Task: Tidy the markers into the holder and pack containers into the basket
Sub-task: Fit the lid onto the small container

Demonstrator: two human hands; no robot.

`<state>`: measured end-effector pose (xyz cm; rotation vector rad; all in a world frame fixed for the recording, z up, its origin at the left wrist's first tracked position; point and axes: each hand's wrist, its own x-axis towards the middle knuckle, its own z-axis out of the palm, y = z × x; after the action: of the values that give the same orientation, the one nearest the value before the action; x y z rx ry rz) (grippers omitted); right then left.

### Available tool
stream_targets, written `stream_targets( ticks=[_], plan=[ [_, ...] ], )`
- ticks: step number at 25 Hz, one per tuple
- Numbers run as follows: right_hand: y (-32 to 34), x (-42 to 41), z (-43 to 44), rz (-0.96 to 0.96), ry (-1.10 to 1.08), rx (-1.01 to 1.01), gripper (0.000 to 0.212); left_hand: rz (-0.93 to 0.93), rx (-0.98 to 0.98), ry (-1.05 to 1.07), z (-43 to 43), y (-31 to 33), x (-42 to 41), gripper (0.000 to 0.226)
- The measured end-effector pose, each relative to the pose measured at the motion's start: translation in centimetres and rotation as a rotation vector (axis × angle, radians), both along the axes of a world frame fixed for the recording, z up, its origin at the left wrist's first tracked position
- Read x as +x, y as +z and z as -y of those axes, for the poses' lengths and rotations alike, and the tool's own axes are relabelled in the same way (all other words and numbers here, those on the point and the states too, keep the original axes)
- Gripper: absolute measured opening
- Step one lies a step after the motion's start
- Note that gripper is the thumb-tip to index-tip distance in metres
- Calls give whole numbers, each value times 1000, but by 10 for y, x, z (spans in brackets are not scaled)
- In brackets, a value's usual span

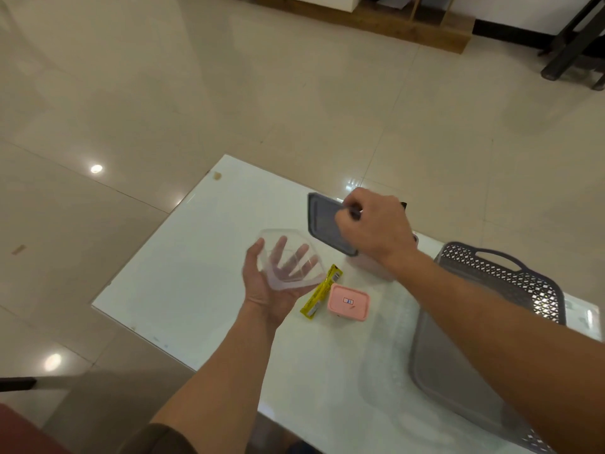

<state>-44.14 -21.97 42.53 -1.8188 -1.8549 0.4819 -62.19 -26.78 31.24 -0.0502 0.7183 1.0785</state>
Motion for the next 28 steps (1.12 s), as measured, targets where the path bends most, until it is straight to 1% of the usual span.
stream_targets(
  ticks=[1,2,3,4,6,7,9,12,14,16,18,20,22,24,25,27,28],
  plan=[
    [-4,7,-4,-55,-77,-19,13,41,-13,35,1,-1,-8,62],
    [-9,13,-5,-76,-93,-59,14,61,-27,69,2,-2,-17,60],
    [-15,18,-1,-65,-45,-134,19,54,-40,94,2,-3,-26,58],
    [-27,21,4,-45,47,-250,22,28,-53,107,1,-7,-34,55],
    [-57,21,22,49,233,-527,21,-39,-71,98,-5,-12,-42,48],
    [-72,16,32,100,301,-626,23,-77,-78,88,-8,-14,-41,45],
    [-99,2,45,127,381,-696,24,-168,-99,76,-16,-20,-36,40],
    [-122,-26,56,193,455,-723,25,-386,-167,67,-26,-34,-28,27],
    [-138,-42,61,248,495,-722,25,-514,-207,15,-30,-50,-26,23],
    [-144,-53,63,307,492,-719,29,-651,-232,-72,-33,-60,-25,25],
    [-145,-58,60,360,480,-665,33,-818,-230,-166,-37,-68,-24,32],
    [-140,-56,51,398,391,-543,28,-944,-209,-212,-41,-72,-25,39],
    [-137,-46,37,412,182,-485,26,-1042,-198,-257,-44,-75,-26,51],
    [-138,-32,23,429,-15,-512,26,-1236,-189,-376,-48,-79,-27,63],
    [-138,-27,16,459,-54,-536,27,-1362,-172,-442,-49,-80,-25,65],
    [-141,-23,6,544,-7,-587,31,-1639,-118,-527,-47,-77,-17,62],
    [-143,-25,2,585,52,-604,32,-1785,-80,-516,-43,-73,-14,60]
  ],
)
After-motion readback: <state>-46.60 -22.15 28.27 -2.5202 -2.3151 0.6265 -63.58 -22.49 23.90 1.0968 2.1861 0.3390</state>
